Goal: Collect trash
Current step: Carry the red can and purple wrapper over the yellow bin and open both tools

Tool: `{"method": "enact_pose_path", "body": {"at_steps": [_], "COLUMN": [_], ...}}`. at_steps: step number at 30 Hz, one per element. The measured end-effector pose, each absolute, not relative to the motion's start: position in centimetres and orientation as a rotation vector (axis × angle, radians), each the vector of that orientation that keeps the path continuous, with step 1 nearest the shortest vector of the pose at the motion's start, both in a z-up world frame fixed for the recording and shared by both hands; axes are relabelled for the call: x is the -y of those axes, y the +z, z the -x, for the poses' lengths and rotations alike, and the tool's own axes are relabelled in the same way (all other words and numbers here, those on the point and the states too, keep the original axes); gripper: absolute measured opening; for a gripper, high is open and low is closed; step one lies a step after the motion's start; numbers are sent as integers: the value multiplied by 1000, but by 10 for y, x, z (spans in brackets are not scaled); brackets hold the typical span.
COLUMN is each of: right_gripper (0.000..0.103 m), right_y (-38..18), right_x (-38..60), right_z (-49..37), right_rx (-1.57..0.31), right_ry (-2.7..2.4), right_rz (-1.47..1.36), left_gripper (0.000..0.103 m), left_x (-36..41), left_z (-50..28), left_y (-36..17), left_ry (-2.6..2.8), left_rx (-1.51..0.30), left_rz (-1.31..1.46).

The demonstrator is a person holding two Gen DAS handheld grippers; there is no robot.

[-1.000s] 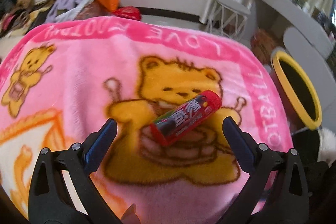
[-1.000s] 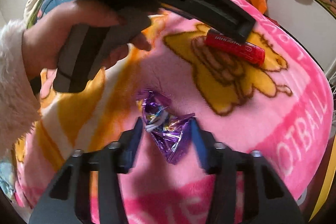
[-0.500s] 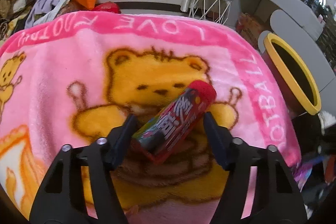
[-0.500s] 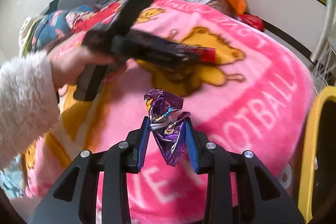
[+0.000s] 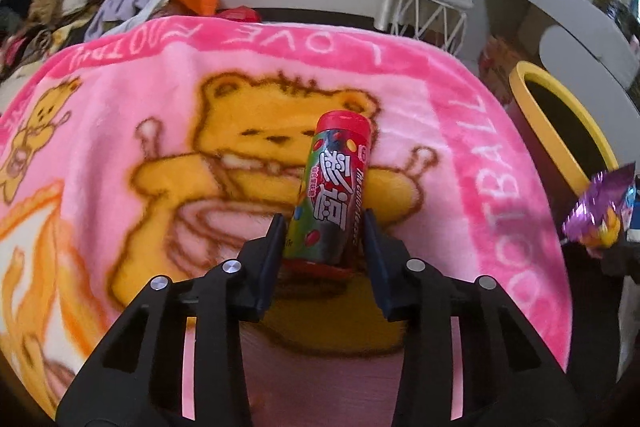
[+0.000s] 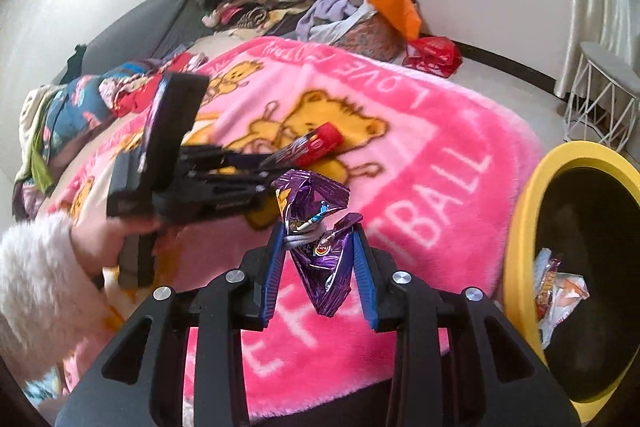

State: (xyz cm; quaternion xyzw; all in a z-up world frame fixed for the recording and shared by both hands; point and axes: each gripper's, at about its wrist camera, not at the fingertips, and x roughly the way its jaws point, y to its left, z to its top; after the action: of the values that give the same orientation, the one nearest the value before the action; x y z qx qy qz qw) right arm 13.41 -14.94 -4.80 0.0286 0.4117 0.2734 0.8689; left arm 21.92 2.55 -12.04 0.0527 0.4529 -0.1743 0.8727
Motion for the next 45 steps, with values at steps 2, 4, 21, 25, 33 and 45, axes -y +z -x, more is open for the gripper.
{"method": "enact_pose_path", "body": {"at_steps": [2, 4, 21, 25, 33, 45], "right_gripper": [31, 31, 31, 31, 31, 31], "right_y": [-45, -41, -21, -20, -18, -21], "right_x": [157, 164, 237, 256, 287, 339], "right_z": [-135, -135, -133, -132, -129, -124], "right_rx": [-851, -838, -753, -742, -722, -706], "right_ry": [560, 546, 420, 387, 324, 201], "right_rz": [-74, -84, -196, -223, -263, -329], "left_gripper": [30, 30, 26, 26, 25, 25], "left_x": [-21, -16, 43, 57, 84, 126], "left_z": [-214, -210, -180, -176, -173, -168], "left_y": [-117, -115, -70, -61, -45, -20], "left_ry": [-358, -360, -443, -463, -517, -595], "left_rx": [-939, -935, -846, -829, -795, -741], "left_rz": [-80, -57, 24, 16, 17, -7]}}
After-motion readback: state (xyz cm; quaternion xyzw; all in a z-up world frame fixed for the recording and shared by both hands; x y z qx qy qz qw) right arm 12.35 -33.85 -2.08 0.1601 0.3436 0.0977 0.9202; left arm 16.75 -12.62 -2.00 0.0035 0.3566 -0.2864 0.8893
